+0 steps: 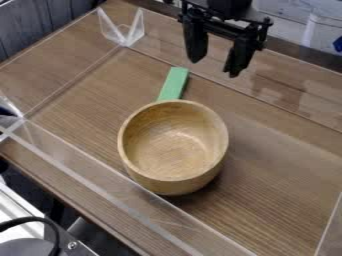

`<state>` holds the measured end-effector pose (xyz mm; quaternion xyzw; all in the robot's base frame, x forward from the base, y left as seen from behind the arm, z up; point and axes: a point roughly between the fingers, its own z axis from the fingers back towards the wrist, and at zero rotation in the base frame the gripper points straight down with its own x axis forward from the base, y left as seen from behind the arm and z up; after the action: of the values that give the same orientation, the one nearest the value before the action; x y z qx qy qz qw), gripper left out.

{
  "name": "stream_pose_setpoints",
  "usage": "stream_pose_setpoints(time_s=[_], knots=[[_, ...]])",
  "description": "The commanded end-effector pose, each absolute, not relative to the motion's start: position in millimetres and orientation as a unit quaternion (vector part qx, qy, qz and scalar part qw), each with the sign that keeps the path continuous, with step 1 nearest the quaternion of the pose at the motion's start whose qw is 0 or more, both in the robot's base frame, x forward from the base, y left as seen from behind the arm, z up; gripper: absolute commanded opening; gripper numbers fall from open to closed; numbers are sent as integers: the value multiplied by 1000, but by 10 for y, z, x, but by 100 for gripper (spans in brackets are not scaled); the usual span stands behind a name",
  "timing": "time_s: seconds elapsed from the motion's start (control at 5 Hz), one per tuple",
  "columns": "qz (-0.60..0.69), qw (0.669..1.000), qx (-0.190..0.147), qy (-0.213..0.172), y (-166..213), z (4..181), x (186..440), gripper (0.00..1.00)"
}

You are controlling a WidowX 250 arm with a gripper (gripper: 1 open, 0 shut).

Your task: Put the green block in the brown bowl

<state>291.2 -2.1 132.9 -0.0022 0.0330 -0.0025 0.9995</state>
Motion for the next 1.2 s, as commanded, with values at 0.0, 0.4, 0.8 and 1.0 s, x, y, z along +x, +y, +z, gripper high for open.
stream_pose_setpoints(time_s=[0.0, 0.4, 0.8, 1.0], knots=[[8, 999, 2, 36, 103, 1255, 2941, 100], [27, 999, 10, 39, 410, 1083, 2963, 100], [42, 998, 13, 36, 630, 911, 3065, 100], [48, 998, 13, 31, 711, 842, 3131, 100]])
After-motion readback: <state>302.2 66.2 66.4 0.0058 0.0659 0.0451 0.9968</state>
